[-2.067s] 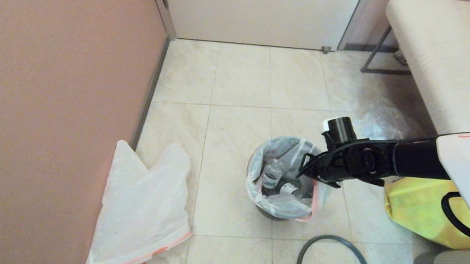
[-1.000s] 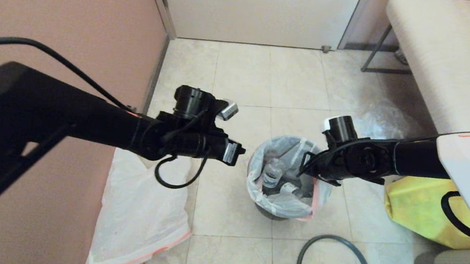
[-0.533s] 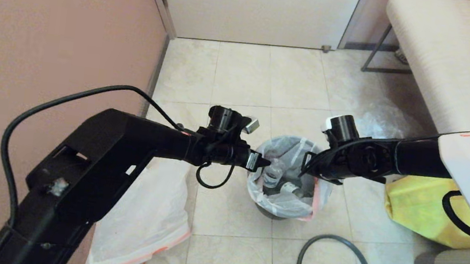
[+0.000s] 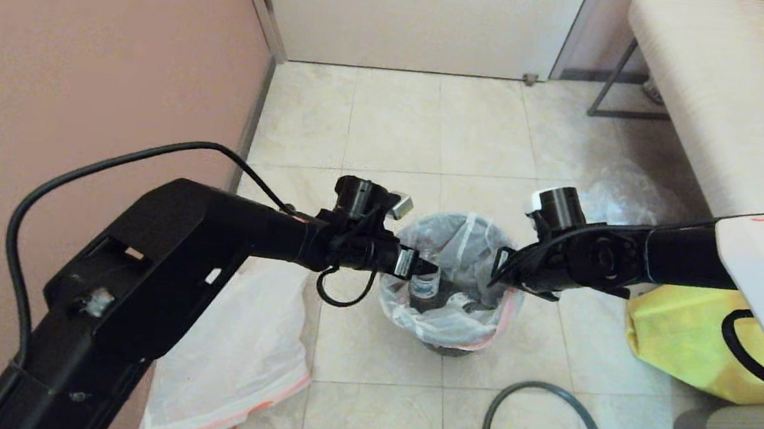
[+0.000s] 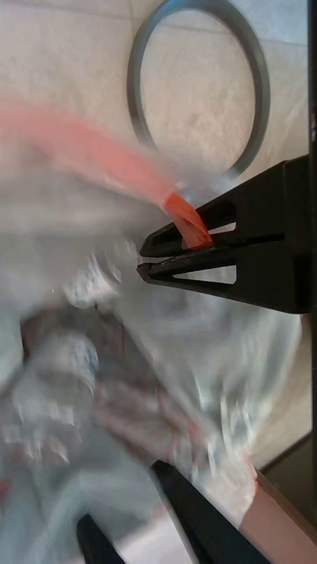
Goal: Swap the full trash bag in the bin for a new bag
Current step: Place the trash bag on the floor
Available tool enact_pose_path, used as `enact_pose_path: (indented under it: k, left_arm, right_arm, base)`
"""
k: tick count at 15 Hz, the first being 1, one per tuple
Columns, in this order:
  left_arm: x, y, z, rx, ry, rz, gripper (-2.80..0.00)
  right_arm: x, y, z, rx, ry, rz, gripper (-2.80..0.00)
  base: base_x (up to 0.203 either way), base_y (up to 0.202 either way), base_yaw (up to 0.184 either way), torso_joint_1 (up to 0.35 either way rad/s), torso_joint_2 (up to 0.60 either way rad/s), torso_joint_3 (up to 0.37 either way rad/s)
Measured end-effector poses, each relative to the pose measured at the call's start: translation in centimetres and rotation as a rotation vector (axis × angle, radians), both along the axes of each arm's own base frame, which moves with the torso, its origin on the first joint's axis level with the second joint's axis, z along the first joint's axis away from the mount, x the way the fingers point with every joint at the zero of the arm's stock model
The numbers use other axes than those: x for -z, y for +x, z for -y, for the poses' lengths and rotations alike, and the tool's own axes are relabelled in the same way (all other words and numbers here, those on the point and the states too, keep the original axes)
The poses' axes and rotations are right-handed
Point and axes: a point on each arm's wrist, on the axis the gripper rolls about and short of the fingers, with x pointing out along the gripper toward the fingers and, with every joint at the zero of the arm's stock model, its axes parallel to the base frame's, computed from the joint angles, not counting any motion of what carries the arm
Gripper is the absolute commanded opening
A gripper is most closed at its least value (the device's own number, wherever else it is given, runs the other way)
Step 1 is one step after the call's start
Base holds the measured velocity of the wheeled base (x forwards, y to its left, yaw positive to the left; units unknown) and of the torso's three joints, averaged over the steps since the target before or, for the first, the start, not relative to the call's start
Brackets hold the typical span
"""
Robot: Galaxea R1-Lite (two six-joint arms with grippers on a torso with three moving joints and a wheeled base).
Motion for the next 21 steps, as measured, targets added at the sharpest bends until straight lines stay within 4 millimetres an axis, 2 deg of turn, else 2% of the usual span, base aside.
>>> enact_pose_path:
  k: [3, 5, 8, 12, 13, 16, 21]
  left_arm:
    - [-1.1, -1.7, 0.5, 0.023, -0.011, 0.011, 0.00]
    - [-1.4, -2.0, 0.3, 0.018, -0.023, 0.030, 0.00]
    - [-0.7, -1.6, -0.4, -0.009, -0.008, 0.022, 0.00]
    - [1.1, 0.3, -0.2, -0.071, 0.014, 0.044, 0.00]
    - [1.8, 0.7, -0.1, -0.079, 0.019, 0.042, -2.80]
    - [3.0, 0.9, 0.5, -0.075, 0.025, 0.031, -2.80]
    - [3.8, 0.5, 1.6, -0.065, 0.033, 0.020, -2.80]
  right_arm:
    - [0.1, 0.0, 0.1, 0.003, -0.002, -0.004, -2.80]
    - [0.1, 0.0, 0.0, 0.001, -0.003, -0.003, -2.80]
    - [0.0, 0.0, 0.0, 0.000, -0.002, 0.000, -2.80]
    - [-0.1, -0.1, -0.1, -0.001, -0.002, 0.001, -2.80]
    - [-0.2, -0.1, 0.0, -0.002, -0.001, 0.002, -2.80]
    - [-0.4, -0.1, 0.0, -0.002, 0.002, 0.007, -2.80]
    - [-0.3, -0.1, -0.1, -0.002, 0.003, 0.008, -2.80]
  base:
    - [0.000, 0.000, 0.000, 0.000, 0.00, 0.000]
    - [0.000, 0.000, 0.000, 0.000, 0.00, 0.000]
    - [0.000, 0.000, 0.000, 0.000, 0.00, 0.000]
    - [0.000, 0.000, 0.000, 0.000, 0.00, 0.000]
    - [0.000, 0.000, 0.000, 0.000, 0.00, 0.000]
    - [0.000, 0.000, 0.000, 0.000, 0.00, 0.000]
    - [0.000, 0.000, 0.000, 0.000, 0.00, 0.000]
